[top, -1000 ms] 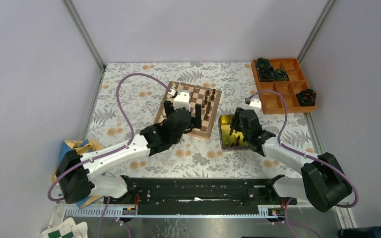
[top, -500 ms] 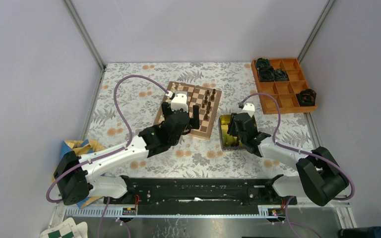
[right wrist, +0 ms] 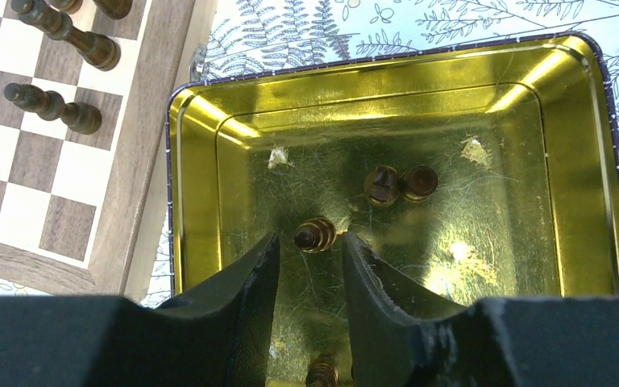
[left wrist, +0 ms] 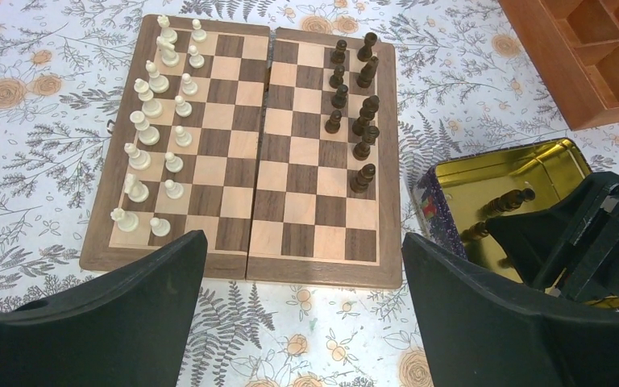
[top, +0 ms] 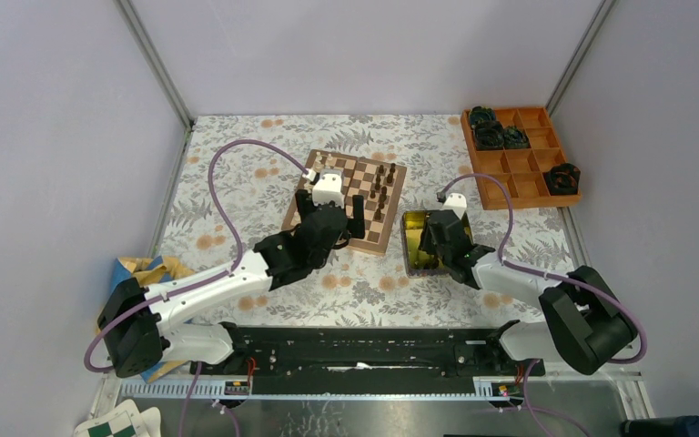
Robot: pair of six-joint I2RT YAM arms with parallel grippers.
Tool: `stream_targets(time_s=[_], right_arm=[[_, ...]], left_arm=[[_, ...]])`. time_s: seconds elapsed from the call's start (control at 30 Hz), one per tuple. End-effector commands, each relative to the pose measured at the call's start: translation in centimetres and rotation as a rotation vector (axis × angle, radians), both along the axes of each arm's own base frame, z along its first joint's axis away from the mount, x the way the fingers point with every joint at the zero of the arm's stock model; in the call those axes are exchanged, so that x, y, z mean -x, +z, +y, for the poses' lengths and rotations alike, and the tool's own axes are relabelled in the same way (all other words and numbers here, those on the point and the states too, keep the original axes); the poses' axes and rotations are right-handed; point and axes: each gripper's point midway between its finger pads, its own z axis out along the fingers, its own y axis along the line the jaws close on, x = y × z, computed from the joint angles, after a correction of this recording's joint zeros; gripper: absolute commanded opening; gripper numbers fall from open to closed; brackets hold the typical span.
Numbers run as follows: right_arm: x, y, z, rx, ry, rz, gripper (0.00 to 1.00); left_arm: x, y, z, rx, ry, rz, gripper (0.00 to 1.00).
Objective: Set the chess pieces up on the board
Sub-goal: Pick up the chess piece from the storage box.
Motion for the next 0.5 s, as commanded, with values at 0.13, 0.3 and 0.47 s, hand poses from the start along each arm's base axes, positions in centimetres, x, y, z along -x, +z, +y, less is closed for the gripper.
stream_targets(time_s=[0.13, 0.3, 0.47], right_arm=[[-0.57, 0.1, -0.11, 0.021, -0.016, -0.029, 0.38], [-0.7, 0.21, -0.19, 0.033, -0.015, -0.038, 0.33], [-1.02, 0.54, -0.47, 0.057, -0.023, -0.054, 0.31]], left_arm=[[-0.24, 1.33, 0.04, 0.066, 0.026, -0.044, 0.99], [-0.21, 1.17, 0.02, 0.068, 0.026, -0.042, 0.99], [-0.16, 0.87, 0.04, 0.068, 0.026, -0.036, 0.99]])
